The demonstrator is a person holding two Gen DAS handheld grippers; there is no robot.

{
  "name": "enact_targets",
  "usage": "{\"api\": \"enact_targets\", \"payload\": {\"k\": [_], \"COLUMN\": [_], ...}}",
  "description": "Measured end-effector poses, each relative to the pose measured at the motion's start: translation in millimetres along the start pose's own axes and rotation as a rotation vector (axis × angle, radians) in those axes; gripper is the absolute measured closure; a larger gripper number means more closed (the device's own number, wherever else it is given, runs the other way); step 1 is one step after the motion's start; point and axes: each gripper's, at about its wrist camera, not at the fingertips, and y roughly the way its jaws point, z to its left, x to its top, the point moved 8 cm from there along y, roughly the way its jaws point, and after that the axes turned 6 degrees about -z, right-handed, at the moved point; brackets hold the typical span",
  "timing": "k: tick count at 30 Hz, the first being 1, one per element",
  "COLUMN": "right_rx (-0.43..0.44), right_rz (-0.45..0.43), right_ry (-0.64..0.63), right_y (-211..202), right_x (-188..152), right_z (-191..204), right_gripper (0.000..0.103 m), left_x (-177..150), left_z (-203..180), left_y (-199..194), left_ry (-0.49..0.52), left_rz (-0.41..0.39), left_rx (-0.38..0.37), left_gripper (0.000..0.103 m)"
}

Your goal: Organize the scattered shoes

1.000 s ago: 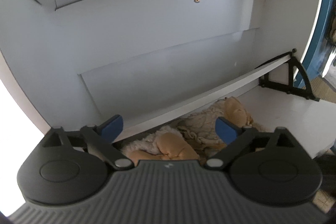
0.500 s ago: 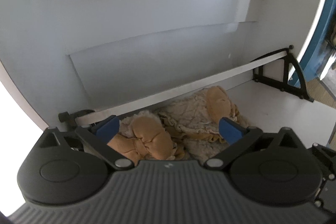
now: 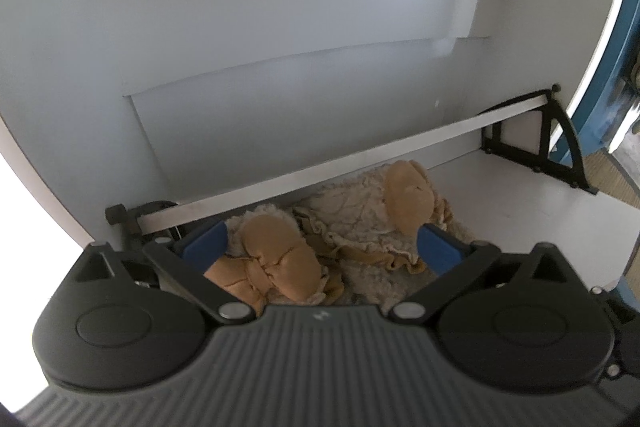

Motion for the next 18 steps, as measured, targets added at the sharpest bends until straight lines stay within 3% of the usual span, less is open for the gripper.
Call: {"api": "enact_targets", "payload": {"k": [10, 18], "right_rx": [-0.017, -0.063], "right_rz": [-0.010, -0.030], "right_ry": [0.014, 0.002], "right_y": [-3, -23], "right_x": [-6, -4], "right_z": [3, 10], "right_gripper": [0.026, 0.020], "left_x": [-5, -10], "left_z": [-6, 2], "left_y": [-2, -18], "left_ry": [0.019, -0.036], "left_rz": [0.018, 0.058], "left_rx": [-0.015, -0.065], "left_gripper": [0.000, 0.000]}}
